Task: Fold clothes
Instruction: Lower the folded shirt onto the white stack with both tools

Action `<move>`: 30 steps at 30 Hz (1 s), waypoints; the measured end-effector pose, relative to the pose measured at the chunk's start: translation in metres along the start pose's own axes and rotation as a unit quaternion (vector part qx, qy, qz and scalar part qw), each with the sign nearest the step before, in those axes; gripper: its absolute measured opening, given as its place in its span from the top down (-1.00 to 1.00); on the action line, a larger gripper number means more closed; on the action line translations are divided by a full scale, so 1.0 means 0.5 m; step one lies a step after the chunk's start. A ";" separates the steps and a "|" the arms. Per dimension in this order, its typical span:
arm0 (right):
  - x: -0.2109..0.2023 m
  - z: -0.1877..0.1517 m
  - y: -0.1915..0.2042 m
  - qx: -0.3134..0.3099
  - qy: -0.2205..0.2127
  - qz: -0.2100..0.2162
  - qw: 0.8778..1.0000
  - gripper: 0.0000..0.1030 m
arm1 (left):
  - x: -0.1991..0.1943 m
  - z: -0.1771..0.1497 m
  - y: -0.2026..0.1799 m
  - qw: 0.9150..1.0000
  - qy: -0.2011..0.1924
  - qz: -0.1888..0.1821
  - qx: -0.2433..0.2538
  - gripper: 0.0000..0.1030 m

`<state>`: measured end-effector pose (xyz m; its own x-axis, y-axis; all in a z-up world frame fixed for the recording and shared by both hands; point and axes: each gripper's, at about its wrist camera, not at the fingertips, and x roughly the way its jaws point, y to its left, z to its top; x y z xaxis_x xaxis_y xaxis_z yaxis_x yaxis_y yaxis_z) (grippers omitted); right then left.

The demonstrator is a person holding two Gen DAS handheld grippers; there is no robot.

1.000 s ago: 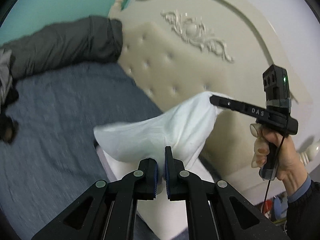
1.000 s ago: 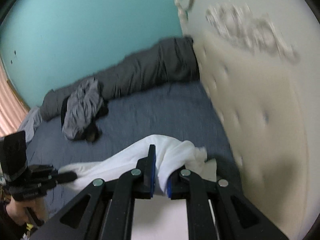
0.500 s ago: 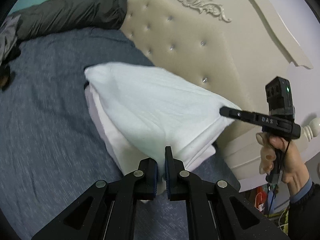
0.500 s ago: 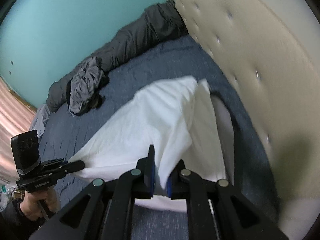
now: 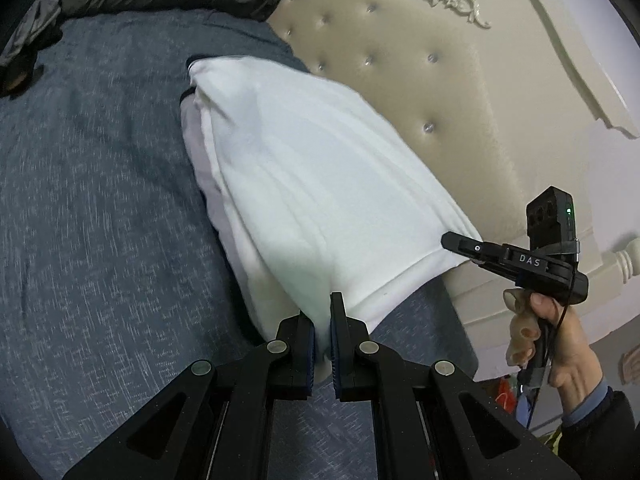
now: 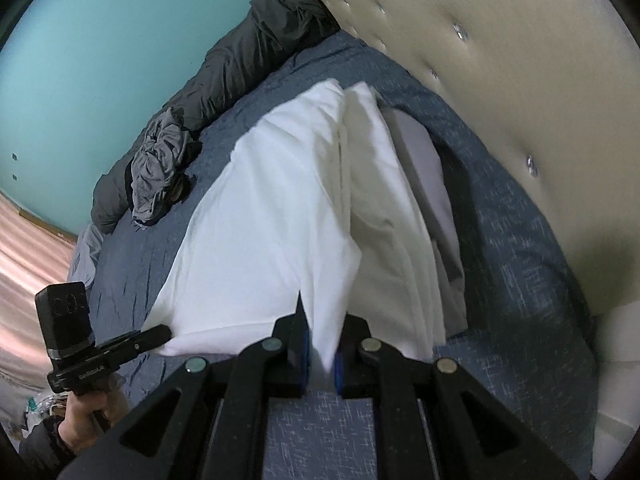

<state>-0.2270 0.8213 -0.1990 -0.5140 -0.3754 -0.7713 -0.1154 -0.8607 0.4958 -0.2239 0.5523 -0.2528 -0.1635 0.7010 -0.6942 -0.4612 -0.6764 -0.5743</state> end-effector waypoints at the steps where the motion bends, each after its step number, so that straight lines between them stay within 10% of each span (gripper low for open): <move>1: 0.005 -0.005 -0.005 0.003 0.002 0.002 1.000 0.84 | 0.003 -0.004 0.004 1.000 0.001 0.002 -0.002 0.88; 21: -0.092 0.004 0.006 -0.020 -0.116 -0.002 0.993 0.61 | -0.034 0.044 0.008 0.999 -0.031 0.024 0.033 0.82; 30: 0.015 -0.020 -0.016 -0.036 -0.062 -0.056 0.996 0.62 | 0.011 0.023 0.010 0.998 -0.016 0.032 0.050 0.82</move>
<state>-0.2213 0.8221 -0.2127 -0.6032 -0.2333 -0.7627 -0.1197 -0.9190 0.3758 -0.2370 0.5554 -0.2545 -0.2227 0.6644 -0.7134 -0.5337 -0.6955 -0.4811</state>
